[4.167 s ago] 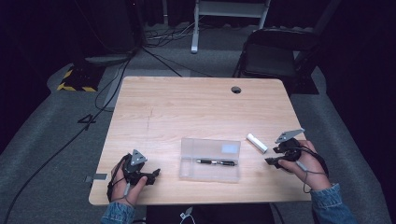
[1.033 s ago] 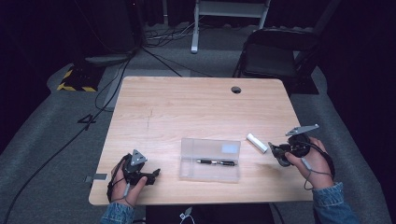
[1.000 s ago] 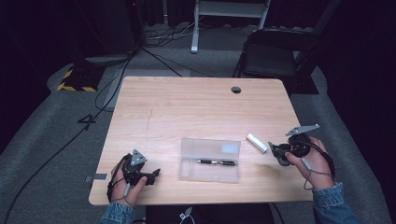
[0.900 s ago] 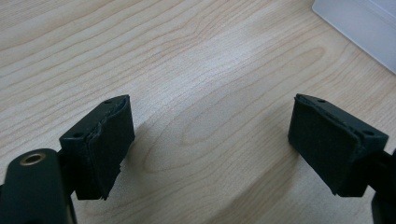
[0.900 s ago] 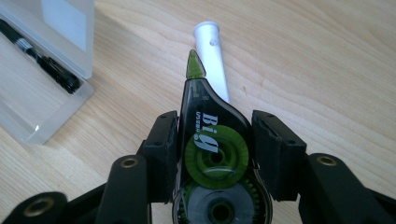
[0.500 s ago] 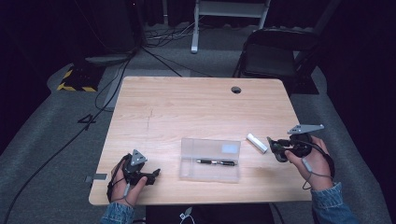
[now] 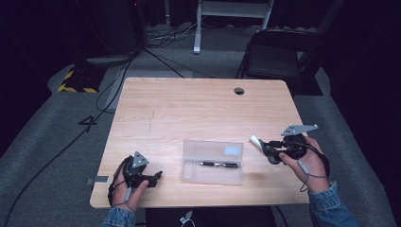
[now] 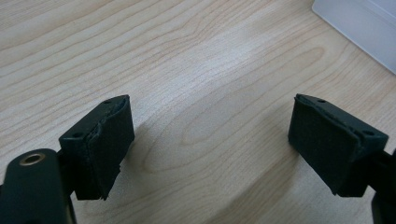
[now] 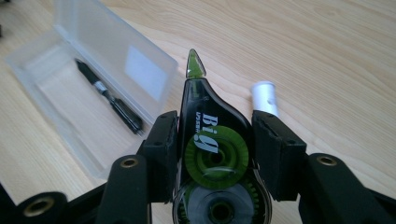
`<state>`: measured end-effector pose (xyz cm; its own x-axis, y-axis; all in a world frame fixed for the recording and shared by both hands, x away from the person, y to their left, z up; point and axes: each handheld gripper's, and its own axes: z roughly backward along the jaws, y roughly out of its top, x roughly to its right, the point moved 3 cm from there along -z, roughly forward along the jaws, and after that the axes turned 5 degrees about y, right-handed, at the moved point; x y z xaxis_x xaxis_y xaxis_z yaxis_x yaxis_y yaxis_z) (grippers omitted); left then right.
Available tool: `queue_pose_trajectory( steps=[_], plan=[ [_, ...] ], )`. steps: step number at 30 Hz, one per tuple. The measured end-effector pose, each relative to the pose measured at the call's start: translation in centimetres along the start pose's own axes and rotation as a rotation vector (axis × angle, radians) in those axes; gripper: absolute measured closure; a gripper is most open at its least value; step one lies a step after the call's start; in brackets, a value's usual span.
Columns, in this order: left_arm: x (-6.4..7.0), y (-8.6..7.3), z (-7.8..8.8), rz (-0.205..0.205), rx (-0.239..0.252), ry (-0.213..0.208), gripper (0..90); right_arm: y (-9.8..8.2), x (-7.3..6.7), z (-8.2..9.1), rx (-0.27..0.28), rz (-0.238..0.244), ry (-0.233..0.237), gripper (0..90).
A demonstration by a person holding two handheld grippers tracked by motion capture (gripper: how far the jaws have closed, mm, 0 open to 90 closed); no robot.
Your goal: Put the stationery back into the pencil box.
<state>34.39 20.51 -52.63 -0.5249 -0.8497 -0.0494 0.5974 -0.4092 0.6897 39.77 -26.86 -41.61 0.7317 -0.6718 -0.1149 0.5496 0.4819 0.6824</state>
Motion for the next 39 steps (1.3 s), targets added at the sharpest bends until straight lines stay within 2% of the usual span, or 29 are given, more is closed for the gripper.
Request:
queue_pose_trajectory(
  steps=[4,7,18,20,22,26,39],
  plan=[
    [0.0,0.0,0.0,0.000,0.000,0.000,14.8,0.6,-0.6,-0.4,0.002,0.019,0.026,52.7],
    [0.0,0.0,0.0,-0.001,-0.002,-0.001,14.8,1.7,-1.5,-1.1,0.010,0.050,0.064,52.8],
    [0.0,0.0,0.0,-0.001,-0.002,-0.002,14.6,3.0,-3.7,-2.3,0.016,0.099,0.121,52.8],
    [0.0,0.0,0.0,0.004,-0.002,-0.006,14.3,3.4,-4.5,-2.8,0.017,0.114,0.143,52.8],
    [0.1,0.0,-0.1,0.001,0.000,-0.008,13.8,3.5,-4.7,-2.9,0.017,0.120,0.148,52.8],
    [0.1,0.1,-0.2,-0.023,-0.017,-0.021,8.6,3.9,-5.9,-3.8,0.019,0.155,0.180,52.8],
    [0.4,0.2,-0.4,-0.035,-0.030,-0.034,2.5,4.2,-7.9,-6.5,-0.001,0.226,0.256,52.7]
  ],
)
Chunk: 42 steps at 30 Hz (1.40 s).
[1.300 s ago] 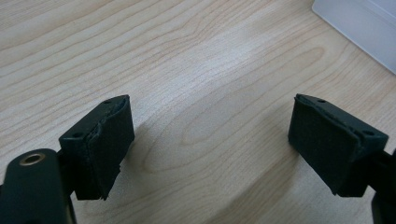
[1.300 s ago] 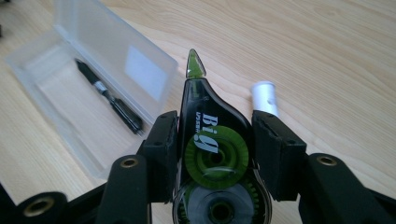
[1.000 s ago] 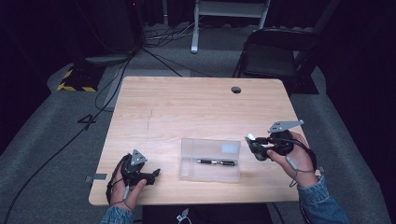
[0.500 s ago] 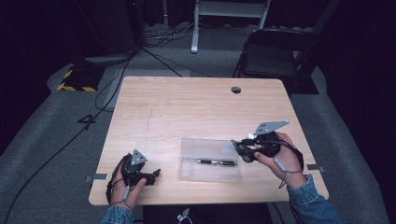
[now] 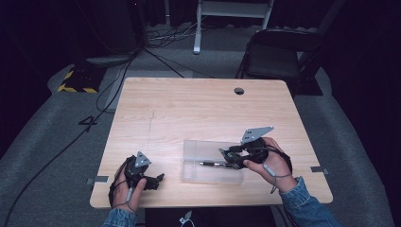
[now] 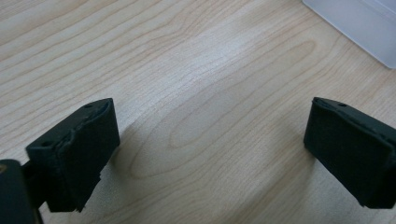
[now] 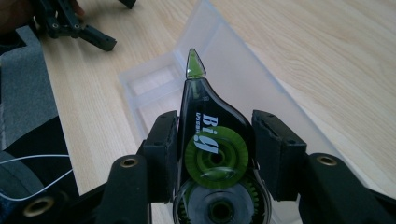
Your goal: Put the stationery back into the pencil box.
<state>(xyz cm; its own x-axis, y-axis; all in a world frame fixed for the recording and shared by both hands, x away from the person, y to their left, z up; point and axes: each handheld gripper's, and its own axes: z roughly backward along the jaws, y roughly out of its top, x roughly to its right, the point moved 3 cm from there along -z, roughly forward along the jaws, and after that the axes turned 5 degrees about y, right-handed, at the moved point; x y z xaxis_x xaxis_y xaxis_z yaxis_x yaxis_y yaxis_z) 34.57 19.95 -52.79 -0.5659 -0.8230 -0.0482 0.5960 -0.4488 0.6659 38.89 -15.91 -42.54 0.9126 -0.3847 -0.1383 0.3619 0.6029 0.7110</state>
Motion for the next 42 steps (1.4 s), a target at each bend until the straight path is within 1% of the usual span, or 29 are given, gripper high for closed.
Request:
queue_pose_trajectory(
  steps=[2,3,7,11,13,15,19,24,26,28,33,36,37,42],
  plan=[
    [0.1,0.0,-0.1,0.003,-0.004,-0.003,0.5,-0.1,-0.1,-0.5,-0.007,0.005,0.008,52.7],
    [0.1,0.0,-0.1,0.003,-0.004,-0.003,0.4,-0.1,-0.1,-0.5,-0.007,0.005,0.008,52.7],
    [0.1,0.0,-0.1,0.002,-0.004,-0.003,0.4,-0.4,-0.1,-1.5,-0.028,0.009,0.023,52.7],
    [0.1,0.0,-0.1,0.003,-0.002,-0.002,0.4,-0.8,-0.3,-2.5,-0.054,0.023,0.046,52.7],
    [0.1,0.0,-0.1,0.002,-0.004,-0.003,0.4,-0.8,-0.3,-2.6,-0.057,0.028,0.048,52.7],
    [0.1,0.0,-0.1,0.003,-0.002,-0.001,0.4,-1.1,-0.3,-3.2,-0.076,0.042,0.058,52.7],
    [0.1,0.0,-0.1,0.002,-0.004,-0.003,0.4,-1.5,-0.1,-3.7,-0.098,0.048,0.058,52.7],
    [0.1,0.0,-0.1,0.003,-0.002,-0.001,0.4,-1.9,0.1,-4.1,-0.124,0.054,0.063,52.7],
    [0.1,0.0,-0.1,0.003,-0.002,-0.001,0.4,-2.3,0.1,-4.4,-0.150,0.065,0.070,52.7],
    [0.1,0.0,-0.1,0.003,-0.003,0.001,0.4,-2.4,0.2,-4.5,-0.156,0.064,0.073,52.7],
    [0.1,0.0,-0.1,0.003,-0.003,0.001,0.4,-2.8,0.3,-4.8,-0.193,0.090,0.074,52.7],
    [0.1,0.0,-0.1,0.003,-0.004,0.002,0.4,-2.9,0.3,-4.9,-0.204,0.094,0.080,52.7],
    [0.1,0.0,0.0,-0.001,-0.004,0.004,0.5,-3.0,0.3,-4.9,-0.206,0.096,0.080,52.7],
    [0.1,0.0,-0.1,0.003,-0.004,0.002,0.5,-3.1,0.3,-5.1,-0.228,0.111,0.073,52.7]
  ],
)
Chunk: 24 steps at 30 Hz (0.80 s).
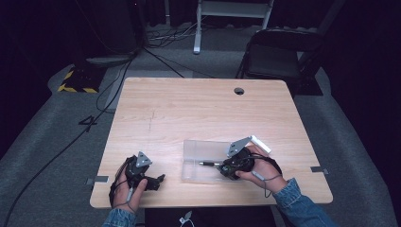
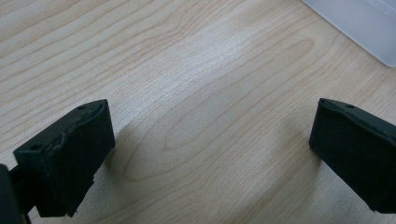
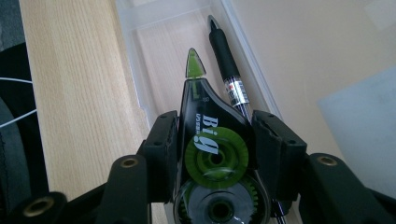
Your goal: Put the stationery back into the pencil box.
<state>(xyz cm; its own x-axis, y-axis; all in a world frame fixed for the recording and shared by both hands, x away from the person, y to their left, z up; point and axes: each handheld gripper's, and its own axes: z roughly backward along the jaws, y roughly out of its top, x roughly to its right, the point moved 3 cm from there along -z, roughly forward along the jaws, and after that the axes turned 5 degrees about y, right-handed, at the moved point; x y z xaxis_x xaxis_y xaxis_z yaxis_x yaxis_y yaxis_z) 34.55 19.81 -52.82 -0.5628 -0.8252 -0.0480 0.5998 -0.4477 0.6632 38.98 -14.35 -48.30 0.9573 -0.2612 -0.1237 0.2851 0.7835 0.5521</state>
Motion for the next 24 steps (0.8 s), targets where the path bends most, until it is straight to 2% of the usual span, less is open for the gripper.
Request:
queue_pose_trajectory(
  steps=[8,24],
  plan=[
    [0.00,0.00,0.00,0.000,0.000,0.000,0.5,-0.16,-0.05,-0.26,-0.029,0.019,0.013,52.5],
    [0.00,0.00,0.00,0.000,0.000,0.000,0.5,-0.26,-0.24,-0.57,-0.032,0.044,0.050,52.4]
  ],
)
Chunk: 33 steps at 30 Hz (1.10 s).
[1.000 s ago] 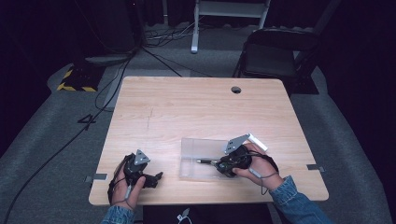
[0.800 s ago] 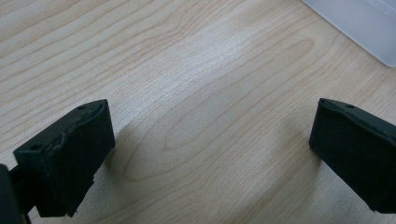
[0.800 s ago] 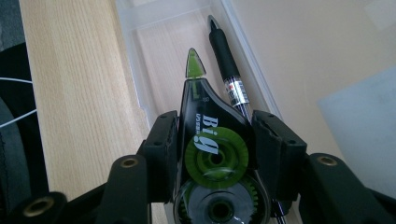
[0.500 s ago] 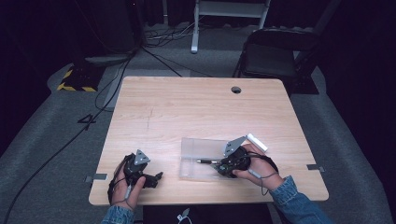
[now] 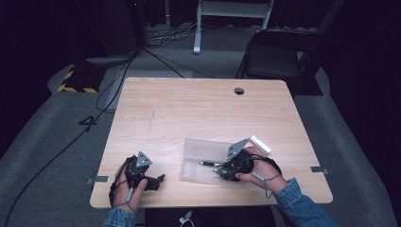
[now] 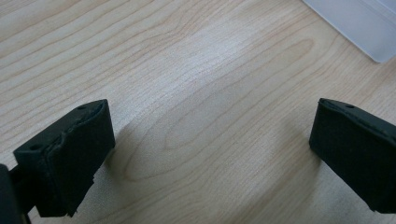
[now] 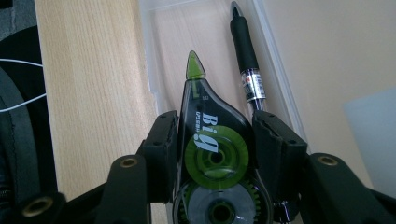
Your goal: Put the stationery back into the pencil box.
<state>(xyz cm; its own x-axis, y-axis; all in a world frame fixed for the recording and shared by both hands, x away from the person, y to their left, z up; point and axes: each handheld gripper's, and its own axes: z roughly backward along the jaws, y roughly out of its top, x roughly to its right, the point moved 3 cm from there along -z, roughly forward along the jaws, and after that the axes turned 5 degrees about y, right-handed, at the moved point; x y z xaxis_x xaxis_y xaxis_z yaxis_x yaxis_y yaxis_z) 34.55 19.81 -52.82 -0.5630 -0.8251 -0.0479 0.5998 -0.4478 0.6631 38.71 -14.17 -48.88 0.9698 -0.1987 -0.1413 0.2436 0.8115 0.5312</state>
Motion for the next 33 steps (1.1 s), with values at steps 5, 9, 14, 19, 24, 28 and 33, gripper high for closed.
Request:
queue_pose_trajectory(
  steps=[5,9,14,19,24,28,33],
  plan=[
    [0.00,0.00,0.00,0.000,0.000,0.000,0.4,-0.02,-0.06,-0.07,-0.005,0.012,0.008,52.2],
    [0.00,0.00,0.00,0.000,0.000,0.000,0.4,-0.08,-0.11,-0.16,-0.007,0.015,0.025,52.0],
    [0.00,0.00,0.00,0.000,0.000,0.000,0.5,-0.28,-0.06,-0.29,-0.012,0.006,0.057,51.7],
    [0.00,0.00,0.00,0.000,0.000,0.000,0.4,-0.44,0.07,-0.29,-0.015,-0.006,0.068,50.0],
    [0.00,0.00,-0.01,0.000,0.001,-0.001,0.4,-0.50,0.08,-0.20,-0.016,-0.007,0.071,49.8],
    [0.00,0.00,-0.01,0.000,0.001,-0.001,0.4,-0.49,0.06,-0.13,-0.012,-0.010,0.072,49.4],
    [0.00,0.00,-0.01,0.001,0.001,-0.001,0.5,-0.48,0.02,-0.17,-0.009,-0.014,0.092,48.2]
  ],
)
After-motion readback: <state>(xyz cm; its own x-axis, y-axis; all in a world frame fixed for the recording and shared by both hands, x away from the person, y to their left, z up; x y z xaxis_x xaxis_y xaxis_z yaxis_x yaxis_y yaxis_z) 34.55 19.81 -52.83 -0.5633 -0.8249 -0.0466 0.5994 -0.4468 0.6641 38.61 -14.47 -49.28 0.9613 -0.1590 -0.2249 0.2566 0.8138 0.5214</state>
